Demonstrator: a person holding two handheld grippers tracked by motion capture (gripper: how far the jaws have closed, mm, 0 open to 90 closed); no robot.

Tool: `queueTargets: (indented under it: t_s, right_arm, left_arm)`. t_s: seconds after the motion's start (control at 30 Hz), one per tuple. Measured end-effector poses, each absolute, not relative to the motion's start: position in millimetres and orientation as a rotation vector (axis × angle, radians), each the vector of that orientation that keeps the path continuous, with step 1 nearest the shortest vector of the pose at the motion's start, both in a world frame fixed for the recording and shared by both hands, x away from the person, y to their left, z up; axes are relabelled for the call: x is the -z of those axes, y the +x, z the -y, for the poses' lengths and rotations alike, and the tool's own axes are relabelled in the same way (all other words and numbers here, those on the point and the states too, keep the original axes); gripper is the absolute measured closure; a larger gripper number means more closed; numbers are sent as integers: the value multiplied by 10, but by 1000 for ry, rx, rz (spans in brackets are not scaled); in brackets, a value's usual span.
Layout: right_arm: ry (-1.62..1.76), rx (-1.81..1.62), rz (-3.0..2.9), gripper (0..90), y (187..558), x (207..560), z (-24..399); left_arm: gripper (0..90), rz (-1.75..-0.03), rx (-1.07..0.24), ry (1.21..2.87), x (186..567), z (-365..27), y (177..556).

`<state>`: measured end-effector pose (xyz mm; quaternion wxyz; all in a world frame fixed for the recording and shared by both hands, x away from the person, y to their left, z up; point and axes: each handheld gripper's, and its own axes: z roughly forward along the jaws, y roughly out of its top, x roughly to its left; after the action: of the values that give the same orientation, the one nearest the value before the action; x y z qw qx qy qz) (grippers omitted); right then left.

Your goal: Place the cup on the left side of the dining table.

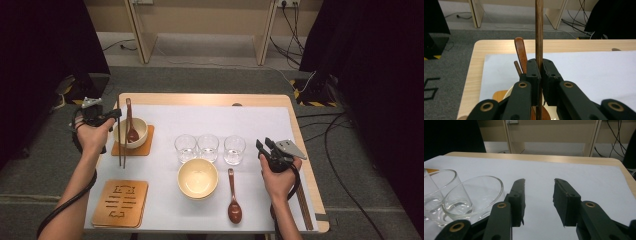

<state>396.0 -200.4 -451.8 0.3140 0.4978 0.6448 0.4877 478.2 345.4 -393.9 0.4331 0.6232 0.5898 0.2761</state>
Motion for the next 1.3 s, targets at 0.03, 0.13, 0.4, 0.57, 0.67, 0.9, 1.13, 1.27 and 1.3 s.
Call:
queueTargets:
  t_s: [0.03,0.13,0.4,0.57,0.67,0.9,1.13,1.27,1.3]
  right_arm:
    - [1313,-1286,-1700,617,3963,4518,2003]
    - [1316,-1287,-1703,617,3969,4524,1997]
    - [1316,-1289,-1701,616,3969,4524,2008]
    - [1319,-1287,-1704,615,3969,4525,2010]
    - [1320,-1286,-1703,615,3969,4523,2010]
    - [1318,-1285,-1710,612,3972,4528,1998]
    - [1321,-1283,-1707,612,3971,4532,2009]
    - [1320,-1284,-1706,611,3969,4527,2007]
    - [1319,-1286,-1706,611,3968,4525,2008]
  left_arm:
    - [841,-1482,-685,1550,3960,-3454,4809]
    - [840,-1525,-674,1543,4018,-3448,4877]
    - [837,-1630,-665,1531,4095,-3420,4957]
    - [835,-1666,-658,1532,4126,-3416,4993]
    - [835,-1681,-650,1526,4144,-3424,5011]
    - [832,-1723,-625,1508,4212,-3437,5038]
    - [828,-1746,-622,1506,4254,-3441,5046]
    - [832,-1758,-612,1509,4282,-3438,5047]
    - [832,-1759,-612,1510,4286,-3442,5046]
